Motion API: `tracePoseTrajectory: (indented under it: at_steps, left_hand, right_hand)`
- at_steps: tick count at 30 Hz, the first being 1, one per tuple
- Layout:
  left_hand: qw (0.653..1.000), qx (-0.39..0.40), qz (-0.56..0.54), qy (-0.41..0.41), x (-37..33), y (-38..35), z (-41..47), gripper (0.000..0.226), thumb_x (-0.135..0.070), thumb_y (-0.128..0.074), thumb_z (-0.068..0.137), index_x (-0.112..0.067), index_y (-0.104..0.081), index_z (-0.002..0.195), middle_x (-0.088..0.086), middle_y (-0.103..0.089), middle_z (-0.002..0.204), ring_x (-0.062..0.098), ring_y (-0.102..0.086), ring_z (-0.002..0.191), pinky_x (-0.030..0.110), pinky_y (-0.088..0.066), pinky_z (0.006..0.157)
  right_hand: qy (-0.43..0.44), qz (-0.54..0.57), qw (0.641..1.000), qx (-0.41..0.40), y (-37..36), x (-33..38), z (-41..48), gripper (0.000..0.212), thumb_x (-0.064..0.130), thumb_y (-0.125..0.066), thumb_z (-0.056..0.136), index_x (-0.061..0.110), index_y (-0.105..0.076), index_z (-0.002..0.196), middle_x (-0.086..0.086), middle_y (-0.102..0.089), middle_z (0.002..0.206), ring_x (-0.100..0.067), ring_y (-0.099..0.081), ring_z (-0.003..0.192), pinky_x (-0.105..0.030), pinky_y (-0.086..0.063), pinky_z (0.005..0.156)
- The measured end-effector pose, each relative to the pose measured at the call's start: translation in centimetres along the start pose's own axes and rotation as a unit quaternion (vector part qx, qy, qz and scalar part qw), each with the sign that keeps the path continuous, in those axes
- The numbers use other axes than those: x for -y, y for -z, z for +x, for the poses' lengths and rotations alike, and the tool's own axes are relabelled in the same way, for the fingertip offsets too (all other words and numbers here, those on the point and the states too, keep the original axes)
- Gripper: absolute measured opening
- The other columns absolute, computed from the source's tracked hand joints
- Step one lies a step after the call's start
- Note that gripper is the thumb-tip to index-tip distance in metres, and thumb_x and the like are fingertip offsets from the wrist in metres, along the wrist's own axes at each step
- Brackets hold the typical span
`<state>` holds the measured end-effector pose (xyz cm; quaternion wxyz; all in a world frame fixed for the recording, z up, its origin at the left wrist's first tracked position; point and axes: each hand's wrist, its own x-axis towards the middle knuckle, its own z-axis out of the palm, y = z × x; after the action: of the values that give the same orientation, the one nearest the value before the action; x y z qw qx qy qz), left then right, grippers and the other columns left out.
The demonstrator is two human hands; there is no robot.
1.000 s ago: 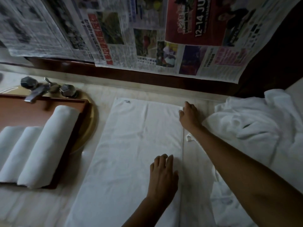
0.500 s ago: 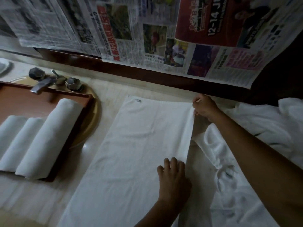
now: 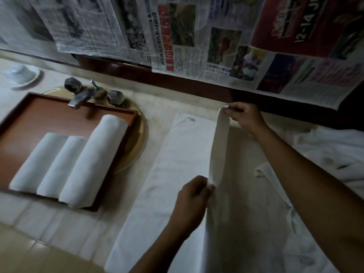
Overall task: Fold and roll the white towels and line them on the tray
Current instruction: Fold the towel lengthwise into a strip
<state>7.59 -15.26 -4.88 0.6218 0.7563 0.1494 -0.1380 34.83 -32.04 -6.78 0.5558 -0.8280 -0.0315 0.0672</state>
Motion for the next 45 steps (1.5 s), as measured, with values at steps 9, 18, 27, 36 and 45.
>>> tracePoseTrajectory:
  at_steps: [9, 18, 27, 36, 45]
  left_hand:
    - [0.979, -0.089, -0.125, 0.133, 4.9, 8.8, 2.4, 0.023, -0.028, -0.058, 0.103, -0.024, -0.071, 0.084, 0.004, -0.074, 0.079, 0.022, -0.069, 0.070, 0.045, -0.056, 0.065]
    - [0.971, -0.033, -0.206, 0.118, 5.4, 12.7, 3.8, 0.014, -0.015, -0.065, 0.099, -0.012, -0.068, 0.086, 0.012, -0.070, 0.073, 0.020, -0.063, 0.067, 0.038, -0.050, 0.065]
    - [0.983, -0.157, -0.012, 0.093, 7.7, 14.4, 4.9, 0.018, -0.027, -0.068, 0.096, -0.022, -0.062, 0.080, 0.011, -0.067, 0.066, 0.014, -0.050, 0.048, 0.030, -0.035, 0.047]
    - [0.975, -0.189, 0.067, 0.099, 8.5, 14.4, 5.5, 0.019, -0.026, -0.068, 0.096, -0.022, -0.059, 0.080, -0.002, -0.070, 0.068, 0.003, -0.063, 0.064, 0.017, -0.040, 0.049]
    - [0.973, -0.183, 0.086, 0.109, 8.4, 14.2, 5.6, 0.018, -0.028, -0.066, 0.097, -0.025, -0.056, 0.082, -0.003, -0.068, 0.067, 0.005, -0.061, 0.061, 0.022, -0.041, 0.051]
  right_hand:
    - [0.058, -0.218, 0.973, 0.040, -11.9, 1.3, 4.5, 0.008, 0.028, -0.069, 0.095, 0.021, -0.067, 0.092, 0.002, -0.069, 0.091, -0.015, -0.063, 0.086, -0.026, -0.041, 0.072]
    - [0.018, -0.276, 0.961, -0.003, -16.1, -1.8, 4.8, 0.026, 0.057, -0.062, 0.090, 0.032, -0.063, 0.085, 0.010, -0.066, 0.090, -0.018, -0.061, 0.091, -0.043, -0.051, 0.087]
    - [0.009, -0.289, 0.956, -0.044, -17.3, -1.9, 5.2, 0.034, 0.061, -0.061, 0.092, 0.027, -0.061, 0.085, 0.009, -0.071, 0.094, -0.023, -0.060, 0.102, -0.040, -0.031, 0.090]
    - [0.051, -0.312, 0.938, -0.143, -18.2, -3.3, 4.3, 0.041, 0.068, -0.069, 0.082, 0.029, -0.054, 0.078, 0.013, -0.058, 0.077, -0.021, -0.055, 0.086, -0.041, -0.038, 0.085]
    - [0.217, -0.363, 0.906, 0.008, -18.7, -2.1, -5.0, 0.051, 0.058, -0.045, 0.101, 0.025, -0.058, 0.139, -0.001, -0.053, 0.147, -0.022, -0.044, 0.140, -0.048, -0.031, 0.116]
